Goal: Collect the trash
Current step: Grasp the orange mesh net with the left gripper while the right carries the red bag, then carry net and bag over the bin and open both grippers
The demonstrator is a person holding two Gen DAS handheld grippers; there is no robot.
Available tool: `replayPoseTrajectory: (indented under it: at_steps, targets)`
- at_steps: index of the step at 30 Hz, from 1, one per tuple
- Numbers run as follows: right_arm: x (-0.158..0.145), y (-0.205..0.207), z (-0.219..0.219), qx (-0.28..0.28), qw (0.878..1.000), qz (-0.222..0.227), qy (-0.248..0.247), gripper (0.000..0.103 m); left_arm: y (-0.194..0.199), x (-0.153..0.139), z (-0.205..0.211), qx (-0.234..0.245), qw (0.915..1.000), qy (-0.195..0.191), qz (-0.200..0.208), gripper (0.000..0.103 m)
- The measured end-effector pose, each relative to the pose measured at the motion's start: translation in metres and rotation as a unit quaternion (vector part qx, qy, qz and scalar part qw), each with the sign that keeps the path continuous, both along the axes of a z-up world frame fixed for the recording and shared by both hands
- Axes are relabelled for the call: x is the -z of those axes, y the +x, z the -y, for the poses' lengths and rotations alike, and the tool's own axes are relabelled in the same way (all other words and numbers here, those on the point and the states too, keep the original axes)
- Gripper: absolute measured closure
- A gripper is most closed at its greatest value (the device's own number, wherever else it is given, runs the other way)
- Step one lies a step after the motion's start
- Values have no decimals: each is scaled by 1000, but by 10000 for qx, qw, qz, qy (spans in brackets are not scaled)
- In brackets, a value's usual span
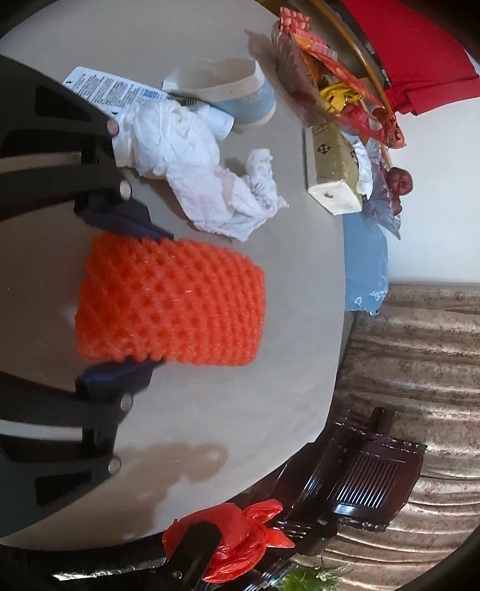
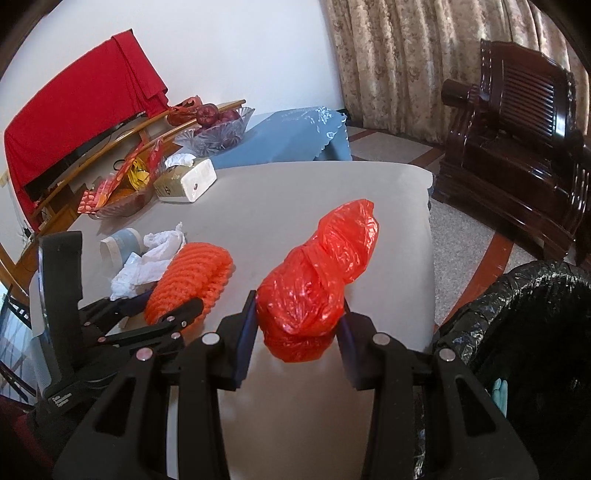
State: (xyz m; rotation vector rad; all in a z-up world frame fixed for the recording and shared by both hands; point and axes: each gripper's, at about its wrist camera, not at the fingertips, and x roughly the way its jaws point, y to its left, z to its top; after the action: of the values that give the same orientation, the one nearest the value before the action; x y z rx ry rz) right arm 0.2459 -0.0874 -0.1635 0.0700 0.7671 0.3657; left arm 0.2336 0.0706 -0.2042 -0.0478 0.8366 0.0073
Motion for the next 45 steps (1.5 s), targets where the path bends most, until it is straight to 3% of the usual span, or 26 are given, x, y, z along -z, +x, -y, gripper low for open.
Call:
replayPoseTrajectory:
  at_steps: [6, 17, 27, 36, 45]
  targets:
    - [-14, -12, 5, -1, 9999, 141, 63, 65, -10, -13, 5, 16, 9997, -112, 215, 62]
    - [-55, -41, 30, 141, 9982, 538, 233, 64, -43, -75, 29, 357, 9964, -256, 720, 62]
    - [-78, -85, 75, 423, 9957, 797, 218, 64, -71, -114, 57, 732, 9907, -487, 1042, 61]
    - [-79, -119, 134, 967, 9916, 862, 56, 64, -81, -126, 112, 1329, 9829, -479, 1185, 61]
    - [-63, -134, 189, 1474, 9862, 744, -106, 64, -79, -117, 180, 2066, 9717, -427, 1060, 60]
